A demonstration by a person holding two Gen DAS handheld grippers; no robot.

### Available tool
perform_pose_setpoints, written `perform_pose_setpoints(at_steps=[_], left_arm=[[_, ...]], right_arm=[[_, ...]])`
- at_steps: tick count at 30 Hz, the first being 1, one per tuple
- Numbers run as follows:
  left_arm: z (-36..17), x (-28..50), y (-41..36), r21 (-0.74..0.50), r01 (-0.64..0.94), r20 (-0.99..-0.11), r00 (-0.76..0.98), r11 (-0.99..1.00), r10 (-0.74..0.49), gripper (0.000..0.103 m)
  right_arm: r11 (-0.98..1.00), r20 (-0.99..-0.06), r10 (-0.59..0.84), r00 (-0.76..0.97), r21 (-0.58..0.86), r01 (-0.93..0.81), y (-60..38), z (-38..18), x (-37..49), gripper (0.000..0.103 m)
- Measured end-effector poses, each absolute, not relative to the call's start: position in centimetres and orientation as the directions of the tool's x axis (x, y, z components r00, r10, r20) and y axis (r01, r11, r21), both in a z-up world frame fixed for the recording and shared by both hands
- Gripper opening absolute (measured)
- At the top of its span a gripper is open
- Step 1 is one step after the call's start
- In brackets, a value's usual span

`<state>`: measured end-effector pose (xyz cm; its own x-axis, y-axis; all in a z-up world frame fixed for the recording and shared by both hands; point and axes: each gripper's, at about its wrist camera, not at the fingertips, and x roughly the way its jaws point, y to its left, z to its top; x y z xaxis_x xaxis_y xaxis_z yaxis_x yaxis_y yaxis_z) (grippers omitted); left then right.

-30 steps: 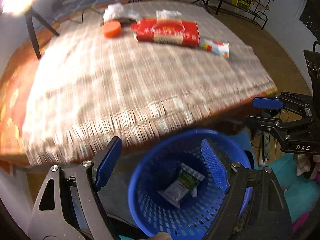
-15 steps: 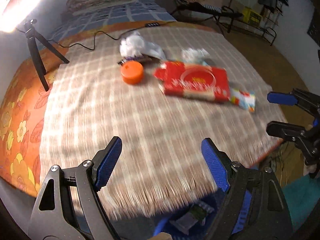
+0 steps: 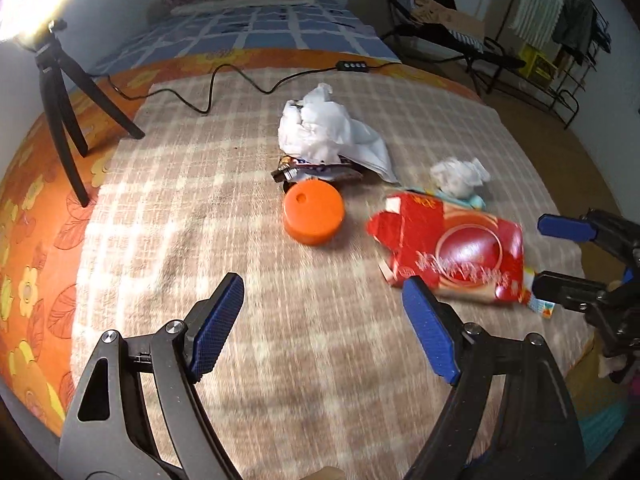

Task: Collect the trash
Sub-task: 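Move both tools back over the bed toward the red box and orange lid, then grasp the orange lid with the left tool while the right tool grasps the red box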

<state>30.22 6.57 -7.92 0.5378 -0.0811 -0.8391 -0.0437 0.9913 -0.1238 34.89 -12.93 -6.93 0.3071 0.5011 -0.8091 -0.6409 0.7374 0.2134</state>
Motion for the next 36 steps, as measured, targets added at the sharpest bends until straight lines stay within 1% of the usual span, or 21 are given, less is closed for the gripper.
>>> perform_pose_setpoints(at_steps=[10,16,20,25,28,31,33,36], left_arm=[[-9.0,33.0,7.0,-0.133,-0.054,-0.846,0.527,0.99,-0.085,0.084],[-9.5,33.8,7.0,-0.127,-0.054,-0.848,0.523,0.99,-0.08,0.084],[-10.0,34.3,7.0,-0.121,-0.051,-0.853,0.516,0.991,-0.077,0.079],[-10.3,34.9,7.3,-0.124,-0.06,-0.854,0.515,0.99,-0.076,0.079],[-10.6,35.4,7.4,-0.12,-0.064,-0.853,0.516,0.991,-0.07,0.078],[-11.0,35.9,7.3,-0.123,-0.062,-0.858,0.508,0.99,-0.075,0.073],[-11.3,36.2,7.1,-0.116,-0.056,-0.862,0.502,0.992,-0.072,0.073],[-11.6,36.5,6.9,-0.107,-0.052,-0.864,0.499,0.993,-0.067,0.073]], right_arm=[[0.746,-0.842,0.466,0.272,0.209,-0.633,-11.5,-9.2,37.6,0.077],[0.723,-0.852,0.485,0.196,0.265,-0.638,-11.2,-10.3,37.5,0.077],[0.693,-0.845,0.517,0.137,0.319,-0.647,-11.2,-10.2,36.5,0.077],[0.643,-0.835,0.545,0.079,0.355,-0.679,-10.3,-9.6,34.6,0.077],[0.647,-0.848,0.52,0.1,0.315,-0.694,-9.6,-9.6,33.8,0.077],[0.661,-0.869,0.477,0.13,0.258,-0.705,-8.8,-10.0,33.3,0.077],[0.663,-0.881,0.445,0.161,0.203,-0.721,-8.3,-10.3,32.9,0.077],[0.662,-0.884,0.429,0.185,0.168,-0.731,-8.0,-10.5,32.7,0.079]])
